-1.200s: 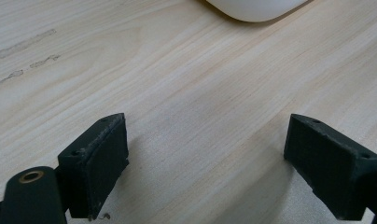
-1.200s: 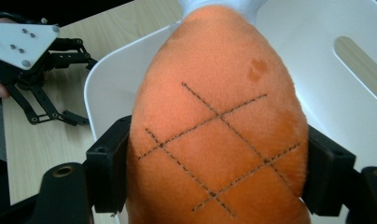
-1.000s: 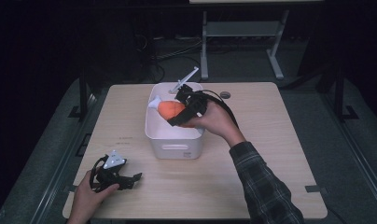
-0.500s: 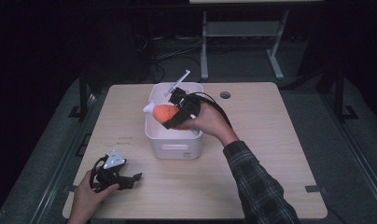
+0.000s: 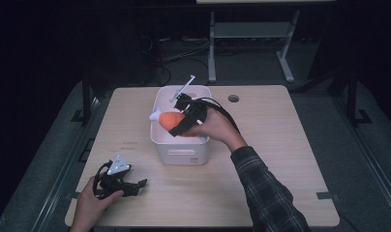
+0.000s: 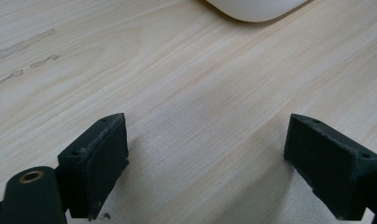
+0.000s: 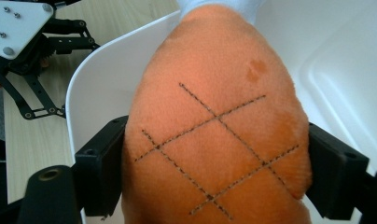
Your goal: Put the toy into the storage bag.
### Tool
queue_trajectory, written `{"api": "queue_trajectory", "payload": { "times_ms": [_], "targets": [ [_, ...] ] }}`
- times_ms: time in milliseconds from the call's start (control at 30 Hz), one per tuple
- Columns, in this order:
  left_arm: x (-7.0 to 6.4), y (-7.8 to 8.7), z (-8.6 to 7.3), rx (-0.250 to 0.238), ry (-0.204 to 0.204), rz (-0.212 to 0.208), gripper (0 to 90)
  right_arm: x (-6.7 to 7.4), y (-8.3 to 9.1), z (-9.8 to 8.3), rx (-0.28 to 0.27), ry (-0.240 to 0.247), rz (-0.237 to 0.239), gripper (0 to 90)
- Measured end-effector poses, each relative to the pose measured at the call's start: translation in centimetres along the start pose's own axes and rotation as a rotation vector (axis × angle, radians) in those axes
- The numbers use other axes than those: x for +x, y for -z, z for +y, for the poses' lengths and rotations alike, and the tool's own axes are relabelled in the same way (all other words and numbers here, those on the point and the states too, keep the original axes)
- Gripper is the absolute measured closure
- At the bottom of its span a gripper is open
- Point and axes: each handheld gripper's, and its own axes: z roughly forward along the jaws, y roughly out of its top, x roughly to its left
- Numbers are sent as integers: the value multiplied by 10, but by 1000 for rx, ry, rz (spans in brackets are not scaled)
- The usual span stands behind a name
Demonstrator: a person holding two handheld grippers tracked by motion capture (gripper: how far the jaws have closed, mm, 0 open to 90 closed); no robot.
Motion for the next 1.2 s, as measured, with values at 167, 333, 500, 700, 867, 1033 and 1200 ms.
{"api": "queue_trajectory", "payload": {
  "times_ms": [167,333,500,700,867,1033,1200],
  "targets": [
    [0,0,0,0,0,0,127,1,-4,-1,22,8,2,170],
    [0,0,0,0,0,0,127,1,-7,-1,28,8,-6,147],
    [0,0,0,1,0,0,127,1,-3,0,13,15,-14,134],
    [0,0,0,2,-1,0,127,3,7,-2,1,15,-29,134],
    [0,0,0,-1,2,-1,127,2,24,-10,-20,11,-49,134],
    [0,0,0,1,0,-1,127,0,35,-21,-42,-1,-65,133],
    [0,0,0,1,1,0,127,-3,51,-38,-71,-16,-91,119]
  ]
}}
